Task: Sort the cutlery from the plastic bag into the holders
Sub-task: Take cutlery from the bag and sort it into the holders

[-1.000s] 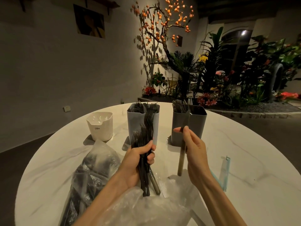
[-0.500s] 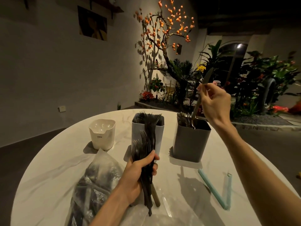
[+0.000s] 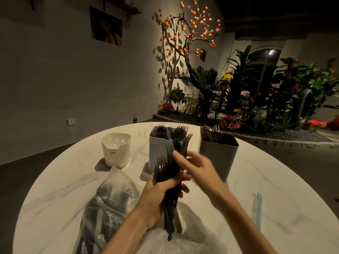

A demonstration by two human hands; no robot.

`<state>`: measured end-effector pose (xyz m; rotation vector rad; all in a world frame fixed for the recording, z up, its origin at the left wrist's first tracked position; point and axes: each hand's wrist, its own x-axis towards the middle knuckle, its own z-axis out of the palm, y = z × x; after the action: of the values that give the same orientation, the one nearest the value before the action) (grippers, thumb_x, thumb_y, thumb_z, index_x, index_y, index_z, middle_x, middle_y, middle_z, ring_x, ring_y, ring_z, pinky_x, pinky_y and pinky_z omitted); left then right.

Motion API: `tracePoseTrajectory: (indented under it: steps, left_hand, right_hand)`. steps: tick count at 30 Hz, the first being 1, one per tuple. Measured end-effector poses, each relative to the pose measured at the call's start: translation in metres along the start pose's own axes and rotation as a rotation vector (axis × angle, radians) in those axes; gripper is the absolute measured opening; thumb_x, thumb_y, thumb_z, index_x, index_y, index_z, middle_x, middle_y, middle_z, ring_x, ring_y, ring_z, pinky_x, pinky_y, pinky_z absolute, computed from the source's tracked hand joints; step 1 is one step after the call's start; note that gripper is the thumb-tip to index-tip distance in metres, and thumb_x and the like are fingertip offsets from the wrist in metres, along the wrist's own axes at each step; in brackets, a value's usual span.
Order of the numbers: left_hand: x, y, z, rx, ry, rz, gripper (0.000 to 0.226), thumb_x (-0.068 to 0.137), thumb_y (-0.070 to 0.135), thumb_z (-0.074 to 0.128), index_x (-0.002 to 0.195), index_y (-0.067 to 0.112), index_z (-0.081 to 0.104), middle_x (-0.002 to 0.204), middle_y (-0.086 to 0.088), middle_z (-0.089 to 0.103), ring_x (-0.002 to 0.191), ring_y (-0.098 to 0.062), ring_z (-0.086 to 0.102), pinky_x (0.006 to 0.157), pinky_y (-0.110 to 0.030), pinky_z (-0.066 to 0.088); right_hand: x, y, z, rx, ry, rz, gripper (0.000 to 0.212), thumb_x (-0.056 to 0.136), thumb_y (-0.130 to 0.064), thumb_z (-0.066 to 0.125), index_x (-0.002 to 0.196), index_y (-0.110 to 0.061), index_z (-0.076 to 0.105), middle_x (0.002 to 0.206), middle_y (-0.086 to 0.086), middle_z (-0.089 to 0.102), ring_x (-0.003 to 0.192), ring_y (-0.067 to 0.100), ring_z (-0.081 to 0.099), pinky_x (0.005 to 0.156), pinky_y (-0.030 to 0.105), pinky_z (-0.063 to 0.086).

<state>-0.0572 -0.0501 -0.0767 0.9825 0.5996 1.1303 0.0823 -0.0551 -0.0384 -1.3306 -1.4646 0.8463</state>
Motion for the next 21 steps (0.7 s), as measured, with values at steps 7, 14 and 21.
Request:
tracePoseTrajectory:
  steps: [7,14,21]
  left_hand:
    - [-0.006,0.002,0.01,-0.004,-0.04,-0.028,0.013,0.092,0.01,0.066,0.101,0.017,0.073,0.101,-0.016,0.077,0.089,-0.029,0.076,0.067,-0.033,0.062]
    - [-0.003,-0.004,0.01,-0.006,-0.087,-0.064,0.026,0.093,0.004,0.064,0.118,0.01,0.069,0.108,-0.013,0.076,0.096,-0.025,0.075,0.067,-0.03,0.061]
    - [0.006,-0.006,0.003,-0.039,-0.033,-0.051,0.014,0.095,0.007,0.063,0.107,-0.001,0.065,0.104,-0.019,0.075,0.098,-0.035,0.074,0.081,-0.045,0.062]
  right_hand:
    - [-0.007,0.009,0.015,0.261,0.116,0.025,0.028,0.103,-0.037,0.049,0.105,-0.019,0.071,0.098,-0.005,0.077,0.095,0.011,0.073,0.074,0.026,0.06]
    - [-0.011,0.019,0.005,0.35,0.145,0.051,0.036,0.106,-0.033,0.044,0.098,-0.011,0.071,0.083,0.0,0.074,0.086,0.015,0.072,0.079,0.028,0.057]
    - [-0.007,0.024,-0.01,0.676,0.372,-0.013,0.028,0.108,-0.026,0.038,0.098,-0.007,0.056,0.071,0.004,0.063,0.067,0.018,0.061,0.067,0.029,0.053]
